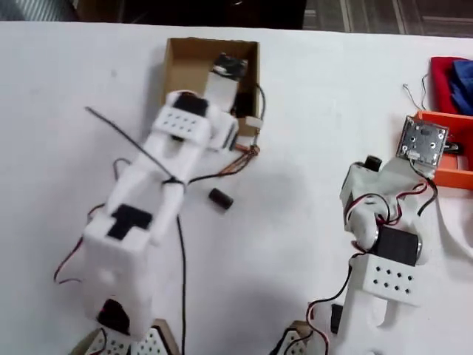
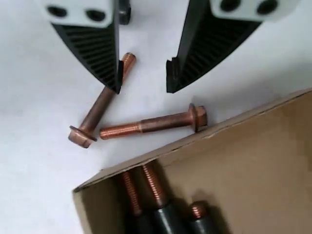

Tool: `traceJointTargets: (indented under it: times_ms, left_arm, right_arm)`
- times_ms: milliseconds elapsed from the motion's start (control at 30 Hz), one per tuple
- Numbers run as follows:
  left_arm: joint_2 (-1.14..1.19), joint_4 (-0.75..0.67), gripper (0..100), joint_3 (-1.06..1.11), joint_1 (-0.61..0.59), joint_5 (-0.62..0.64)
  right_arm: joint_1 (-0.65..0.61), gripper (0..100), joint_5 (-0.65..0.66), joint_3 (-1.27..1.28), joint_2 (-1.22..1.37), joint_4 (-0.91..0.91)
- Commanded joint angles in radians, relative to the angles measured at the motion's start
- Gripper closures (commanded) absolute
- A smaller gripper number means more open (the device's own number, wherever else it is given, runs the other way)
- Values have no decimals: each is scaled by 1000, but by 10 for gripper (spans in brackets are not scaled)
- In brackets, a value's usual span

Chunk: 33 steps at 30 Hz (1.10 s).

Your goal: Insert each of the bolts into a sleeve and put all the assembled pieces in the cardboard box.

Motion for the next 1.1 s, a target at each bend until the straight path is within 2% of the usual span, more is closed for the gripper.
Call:
traceJointTargets:
  times_ms: [0,233,433,633,833,1067]
  left_arm:
    - [78,61,828,-162,44,-6]
    - [239,184,828,-380,54,-11]
    - [322,278,828,-484,54,-14]
    - [356,279,828,-499,68,-17]
    - [364,279,828,-492,133,-152]
    - [364,270,828,-498,127,-169]
  right_arm:
    - [7,979,-5,-8,-31,-21]
    - [7,979,-3,-8,-31,-19]
    - [7,979,-3,-8,-31,-19]
    - [7,979,-5,-8,-31,-19]
    - [7,979,-6,-6,-31,-19]
    - [7,979,-6,-5,-31,-19]
